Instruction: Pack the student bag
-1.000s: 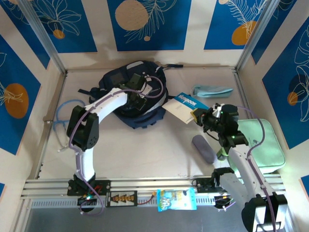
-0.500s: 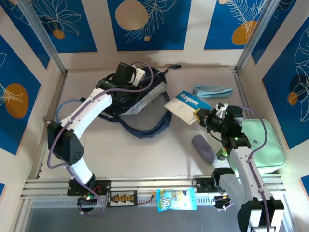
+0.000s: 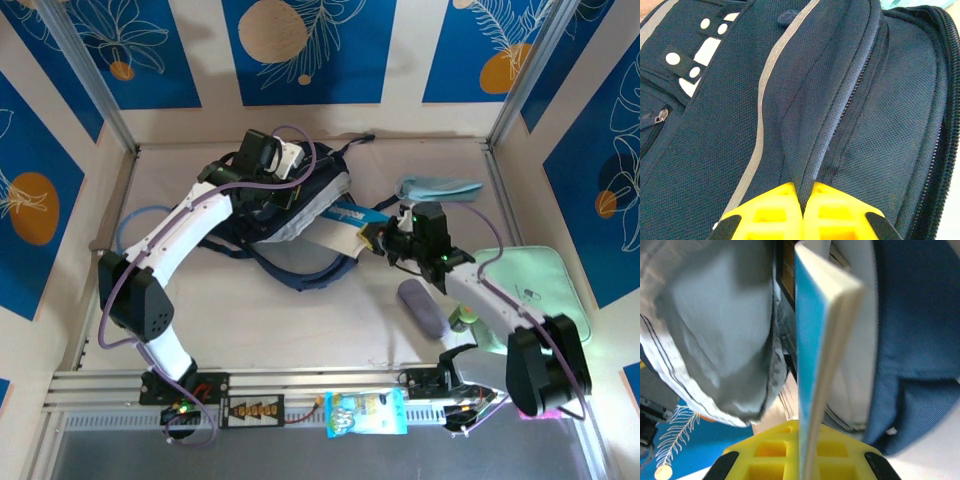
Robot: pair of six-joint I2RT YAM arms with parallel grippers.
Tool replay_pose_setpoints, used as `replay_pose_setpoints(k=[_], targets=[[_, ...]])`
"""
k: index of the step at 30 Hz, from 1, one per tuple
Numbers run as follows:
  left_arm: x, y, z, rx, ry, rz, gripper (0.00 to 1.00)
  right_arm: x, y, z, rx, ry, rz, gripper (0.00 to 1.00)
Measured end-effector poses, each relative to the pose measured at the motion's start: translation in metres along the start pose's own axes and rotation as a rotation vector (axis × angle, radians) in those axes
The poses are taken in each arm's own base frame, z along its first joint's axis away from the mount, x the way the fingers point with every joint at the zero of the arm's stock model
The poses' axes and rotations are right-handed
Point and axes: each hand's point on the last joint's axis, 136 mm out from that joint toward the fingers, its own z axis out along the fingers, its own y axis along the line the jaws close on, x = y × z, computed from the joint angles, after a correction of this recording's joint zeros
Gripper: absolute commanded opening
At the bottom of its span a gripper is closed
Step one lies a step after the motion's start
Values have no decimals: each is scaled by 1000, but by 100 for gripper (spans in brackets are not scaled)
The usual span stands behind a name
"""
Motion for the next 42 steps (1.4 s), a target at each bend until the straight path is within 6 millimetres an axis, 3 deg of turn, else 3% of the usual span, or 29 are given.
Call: replay_pose_setpoints(k=[6,9,19,28,33,35,37,42], targets=[[-4,-2,-3,9,-9,0,0,-12,31,43,-80,7,-38,0],[-4,-3,-3,18,-10,-8,0,-14,26,62,-59,-3,-32,0],[-14,-10,-8,58,-29,-45,0,-13,-23,121,112,-132,-6,0],[-19,-10,-9,91,-36,-82,0,-29,-8,187,74,-202,-6,4],[-19,-8,-9,113,-34,-104,0,-28,-24,210,67,-173,13,30],[-19,-7,-10,120,-34,-115,0,-27,-18,210,40,-161,14,42],[-20,-6,-10,122,-34,-121,0,-26,-9,207,9,-150,11,53],[-22,-3,-10,128,-42,-141,0,-16,-4,178,-5,-118,17,60]])
